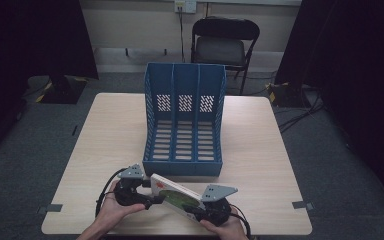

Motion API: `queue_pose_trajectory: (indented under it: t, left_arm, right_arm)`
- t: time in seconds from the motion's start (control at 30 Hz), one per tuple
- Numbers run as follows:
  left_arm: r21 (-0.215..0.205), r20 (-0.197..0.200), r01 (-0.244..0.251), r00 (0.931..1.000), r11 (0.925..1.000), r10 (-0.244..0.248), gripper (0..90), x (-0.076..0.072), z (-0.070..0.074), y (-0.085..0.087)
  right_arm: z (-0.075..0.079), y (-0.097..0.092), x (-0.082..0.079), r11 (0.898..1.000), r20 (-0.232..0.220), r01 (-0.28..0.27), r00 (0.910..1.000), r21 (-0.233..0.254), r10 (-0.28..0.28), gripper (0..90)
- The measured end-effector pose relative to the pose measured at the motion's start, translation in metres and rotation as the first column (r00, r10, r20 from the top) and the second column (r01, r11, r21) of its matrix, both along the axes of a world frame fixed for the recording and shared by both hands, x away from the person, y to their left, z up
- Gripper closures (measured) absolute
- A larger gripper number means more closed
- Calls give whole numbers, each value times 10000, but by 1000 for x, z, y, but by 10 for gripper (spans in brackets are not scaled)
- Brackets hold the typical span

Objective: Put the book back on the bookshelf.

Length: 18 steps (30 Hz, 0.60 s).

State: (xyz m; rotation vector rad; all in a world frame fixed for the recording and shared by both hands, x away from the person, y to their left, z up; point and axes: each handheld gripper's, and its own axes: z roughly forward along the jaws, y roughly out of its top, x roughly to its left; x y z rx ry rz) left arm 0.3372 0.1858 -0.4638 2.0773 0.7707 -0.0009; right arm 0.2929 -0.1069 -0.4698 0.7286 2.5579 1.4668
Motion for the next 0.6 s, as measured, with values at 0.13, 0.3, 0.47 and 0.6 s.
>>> queue_pose_trajectory:
  t: [0.13, 0.3, 0.47, 0.6]
  left_arm:
    - [360, -303, -334, 9989, 9988, 345, 250, 2, -4, 2]
    - [696, -265, -576, 9979, 9959, 596, 211, 5, -5, 6]
    - [1122, -169, -993, 9947, 9887, 1019, 211, 8, -7, 11]
    - [1242, -363, -1036, 9934, 9868, 1089, 243, 10, -9, 17]
  right_arm:
    - [2, -3, 1, 10000, 28, -64, 10000, 5, 64, 763]
    - [4, -7, 1, 10000, -72, 2, 10000, 42, -2, 764]
    - [8, -9, 0, 10000, -44, 30, 10000, 7, -30, 764]
    - [10, -9, 0, 10000, -26, 43, 10000, 2, -43, 764]
